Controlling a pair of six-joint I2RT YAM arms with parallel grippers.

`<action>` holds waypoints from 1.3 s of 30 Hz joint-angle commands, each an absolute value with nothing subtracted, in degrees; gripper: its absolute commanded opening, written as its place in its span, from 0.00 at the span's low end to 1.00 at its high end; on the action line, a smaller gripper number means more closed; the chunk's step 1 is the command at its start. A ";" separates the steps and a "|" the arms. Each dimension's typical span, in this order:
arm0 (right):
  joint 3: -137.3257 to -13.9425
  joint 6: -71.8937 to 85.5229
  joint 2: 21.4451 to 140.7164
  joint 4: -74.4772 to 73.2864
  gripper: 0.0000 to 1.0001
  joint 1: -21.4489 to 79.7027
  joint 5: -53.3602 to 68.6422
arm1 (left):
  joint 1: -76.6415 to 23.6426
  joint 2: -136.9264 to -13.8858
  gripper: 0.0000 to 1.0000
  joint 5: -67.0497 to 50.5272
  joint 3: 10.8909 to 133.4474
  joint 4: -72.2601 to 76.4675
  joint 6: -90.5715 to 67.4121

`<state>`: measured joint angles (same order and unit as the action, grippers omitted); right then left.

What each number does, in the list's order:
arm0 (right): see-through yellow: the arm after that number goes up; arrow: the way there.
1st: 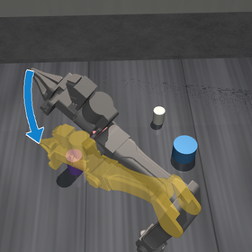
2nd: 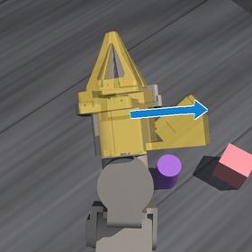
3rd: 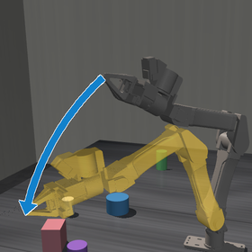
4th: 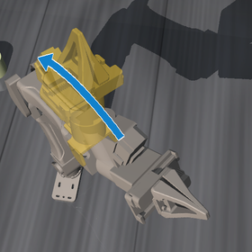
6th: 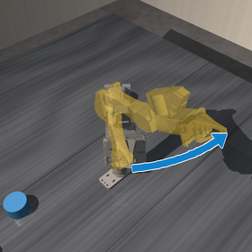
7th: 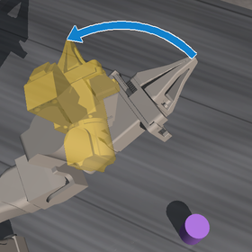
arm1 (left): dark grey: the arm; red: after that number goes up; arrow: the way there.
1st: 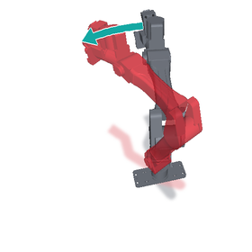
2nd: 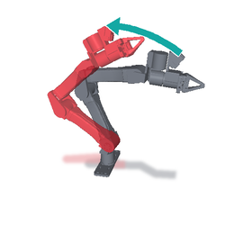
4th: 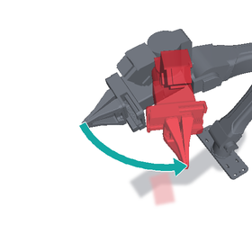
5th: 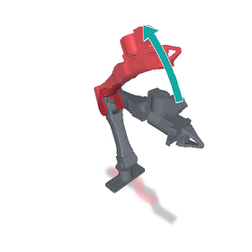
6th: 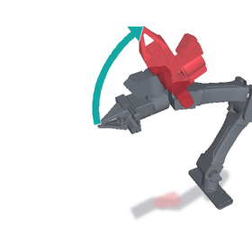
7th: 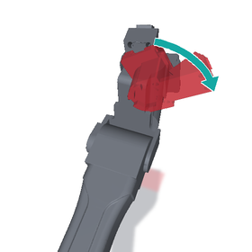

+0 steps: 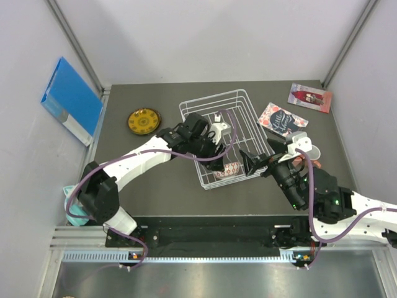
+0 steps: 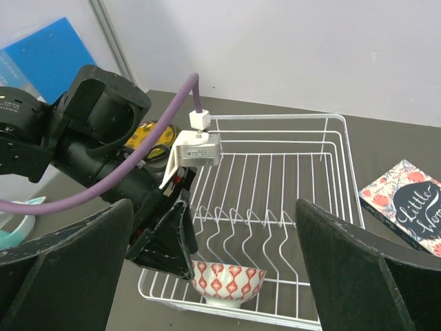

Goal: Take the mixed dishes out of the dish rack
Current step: Pick up the bowl from the dish rack.

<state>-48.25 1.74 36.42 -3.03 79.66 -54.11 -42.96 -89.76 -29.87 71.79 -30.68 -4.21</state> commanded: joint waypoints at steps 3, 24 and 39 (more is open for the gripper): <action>-47.81 2.55 36.21 -1.49 1.00 78.92 -53.61 | -42.89 -93.42 0.57 -33.31 75.85 -27.16 -2.20; -46.58 2.46 37.00 -1.49 1.00 78.22 -53.35 | -42.98 -98.26 0.02 -38.58 72.86 -28.30 -1.06; -46.41 2.90 36.30 -1.32 1.00 78.13 -53.09 | -42.80 -95.71 0.00 -42.27 76.72 -29.18 2.11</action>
<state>-46.48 2.17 36.86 -2.94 78.83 -53.65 -43.20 -98.76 -43.75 73.36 -28.56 -3.97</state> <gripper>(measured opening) 0.996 0.060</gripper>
